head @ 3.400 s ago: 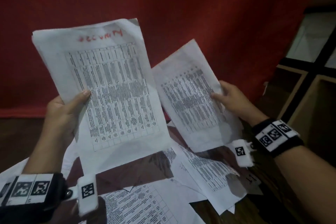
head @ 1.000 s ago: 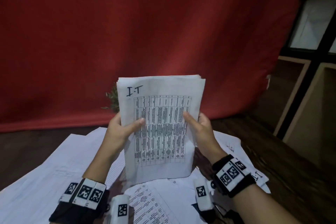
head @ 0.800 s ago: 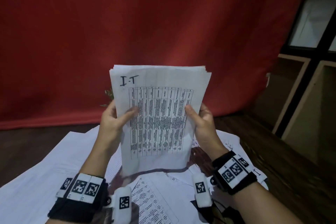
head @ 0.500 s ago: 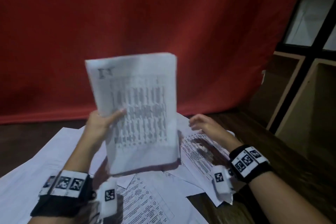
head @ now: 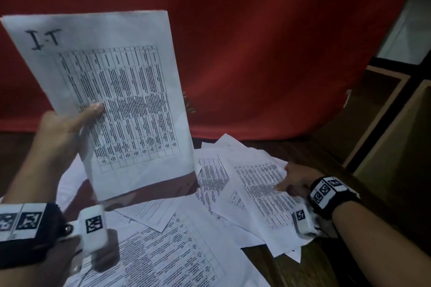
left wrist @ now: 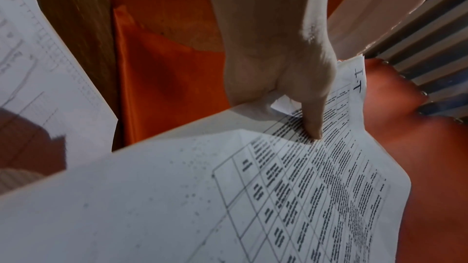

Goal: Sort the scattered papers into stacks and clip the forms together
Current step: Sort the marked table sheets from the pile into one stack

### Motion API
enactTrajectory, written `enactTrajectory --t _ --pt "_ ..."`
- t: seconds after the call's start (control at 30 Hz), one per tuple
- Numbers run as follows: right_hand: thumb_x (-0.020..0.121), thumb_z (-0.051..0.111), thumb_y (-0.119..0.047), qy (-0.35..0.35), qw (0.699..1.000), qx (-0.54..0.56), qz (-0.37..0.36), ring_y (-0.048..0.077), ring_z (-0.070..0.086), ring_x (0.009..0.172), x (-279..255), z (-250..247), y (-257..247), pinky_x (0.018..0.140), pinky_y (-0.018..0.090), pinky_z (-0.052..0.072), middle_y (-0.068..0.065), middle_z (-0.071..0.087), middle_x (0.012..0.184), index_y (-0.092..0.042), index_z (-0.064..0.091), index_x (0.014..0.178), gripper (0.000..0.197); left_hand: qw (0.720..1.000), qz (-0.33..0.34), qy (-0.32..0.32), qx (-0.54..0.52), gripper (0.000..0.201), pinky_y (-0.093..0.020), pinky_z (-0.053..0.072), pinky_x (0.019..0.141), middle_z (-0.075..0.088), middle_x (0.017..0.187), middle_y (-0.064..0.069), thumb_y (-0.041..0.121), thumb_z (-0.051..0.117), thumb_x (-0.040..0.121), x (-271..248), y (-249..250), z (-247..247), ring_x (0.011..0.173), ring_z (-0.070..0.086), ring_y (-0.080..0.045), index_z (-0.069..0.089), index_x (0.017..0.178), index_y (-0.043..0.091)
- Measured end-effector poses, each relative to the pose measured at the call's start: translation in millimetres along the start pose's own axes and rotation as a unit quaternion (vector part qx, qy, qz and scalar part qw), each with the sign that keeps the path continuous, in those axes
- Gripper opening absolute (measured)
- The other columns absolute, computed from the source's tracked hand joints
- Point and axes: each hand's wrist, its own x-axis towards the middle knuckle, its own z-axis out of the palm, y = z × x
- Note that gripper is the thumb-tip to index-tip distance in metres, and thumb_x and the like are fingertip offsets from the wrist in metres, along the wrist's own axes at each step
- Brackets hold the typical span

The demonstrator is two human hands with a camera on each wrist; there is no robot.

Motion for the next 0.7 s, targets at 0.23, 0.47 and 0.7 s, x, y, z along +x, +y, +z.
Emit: enactTrajectory --t 0.23,0.47,0.7 --pt "0.093 0.071 -0.008 0.163 0.972 0.164 -0.036 0.02 0.059 0.05 1 -16 7 0.047 0.027 0.046 0.017 0.067 0.067 0.003 0.065 0.106 0.018 1.0 0.008 -0.002 -0.029 0.027 -0.056 0.052 0.108 0.079 0.113 -0.005 0.036 0.086 0.077 -1 6 -1 0.113 0.073 -0.033 0.083 0.101 0.024" --pt "0.093 0.071 -0.015 0.224 0.878 0.352 -0.233 0.03 0.071 0.085 -52 -52 -53 0.06 0.026 0.057 0.015 0.075 0.101 -0.009 0.067 0.111 0.019 0.997 -0.033 -0.029 -0.058 0.011 -0.047 0.06 0.099 0.079 0.114 -0.005 0.021 0.077 0.09 -2 6 -1 0.111 0.075 -0.027 0.083 0.099 0.021" --pt "0.102 0.058 -0.006 0.161 0.835 0.412 -0.329 0.024 0.077 0.099 -102 -42 -119 0.074 0.029 0.063 0.012 0.077 0.114 -0.002 0.065 0.127 0.026 0.989 -0.049 -0.091 -0.102 0.019 -0.048 0.06 0.099 0.071 0.129 -0.021 0.017 0.072 0.09 -10 10 23 0.114 0.072 -0.032 0.081 0.106 0.012"
